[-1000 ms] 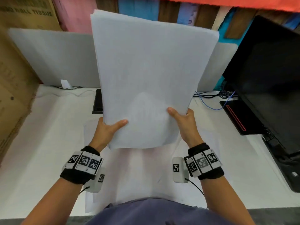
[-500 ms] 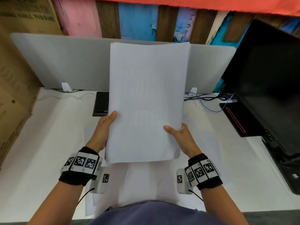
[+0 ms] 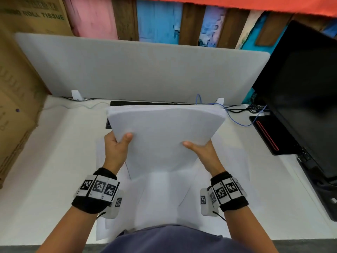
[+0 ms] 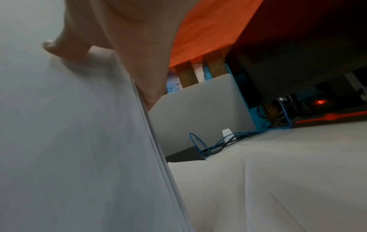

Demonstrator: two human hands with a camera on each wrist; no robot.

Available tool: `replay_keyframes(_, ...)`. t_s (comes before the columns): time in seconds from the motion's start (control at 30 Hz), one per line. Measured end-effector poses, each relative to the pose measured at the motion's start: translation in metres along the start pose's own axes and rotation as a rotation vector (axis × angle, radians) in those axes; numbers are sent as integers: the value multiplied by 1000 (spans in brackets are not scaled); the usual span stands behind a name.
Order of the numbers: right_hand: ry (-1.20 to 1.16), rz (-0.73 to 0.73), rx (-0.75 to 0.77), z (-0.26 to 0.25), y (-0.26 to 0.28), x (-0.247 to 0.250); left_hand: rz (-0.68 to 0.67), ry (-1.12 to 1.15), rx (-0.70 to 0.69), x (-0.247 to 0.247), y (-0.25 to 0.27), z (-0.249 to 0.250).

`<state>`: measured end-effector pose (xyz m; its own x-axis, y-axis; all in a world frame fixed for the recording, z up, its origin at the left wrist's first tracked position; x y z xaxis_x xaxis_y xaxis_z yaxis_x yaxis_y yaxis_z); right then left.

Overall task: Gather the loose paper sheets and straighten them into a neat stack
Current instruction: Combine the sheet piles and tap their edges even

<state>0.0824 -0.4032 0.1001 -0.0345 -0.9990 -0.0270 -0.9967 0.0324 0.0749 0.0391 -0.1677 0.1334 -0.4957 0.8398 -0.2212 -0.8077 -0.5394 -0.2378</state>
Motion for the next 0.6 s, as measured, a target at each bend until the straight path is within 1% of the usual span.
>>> replay_keyframes(0.07,-13,-4,13,-4,-2,0,21,8,-27,-1,-2,5)
replay_keyframes(0.17,-36,-14,33,-10,-6,-4,50,33,-23,-4,-5,6)
replay_keyframes(0.23,-25,-15,-9,0,-6,-8,65,15,-3,-7,-1,-1)
replay_keyframes(0.27,-7,-12,-51,9,-6,-10,70,1,23,-6,1,-11)
replay_keyframes(0.33,19,9,-147,28,-4,-11,89,-39,120,-1,8,-38)
replay_keyframes(0.4,52,56,-173,31,-5,-12,88,-74,212,5,9,-58)
replay_keyframes(0.47,76,67,-116,17,-8,-13,42,-146,285,10,6,-65)
replay_keyframes(0.6,20,90,6,-24,-13,-12,-178,-171,386,19,1,-70)
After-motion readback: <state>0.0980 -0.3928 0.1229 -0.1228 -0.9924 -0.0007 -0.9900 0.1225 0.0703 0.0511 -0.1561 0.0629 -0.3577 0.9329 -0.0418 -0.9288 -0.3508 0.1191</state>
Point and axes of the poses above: each hand's wrist, its own y-axis away from the middle knuckle, its own x-axis out of the back of the hand, z = x × y, the point moved 4 cm from there along -y, towards the middle knuckle, and after that the axes turned 9 degrees about z, right-handed, at the moved point
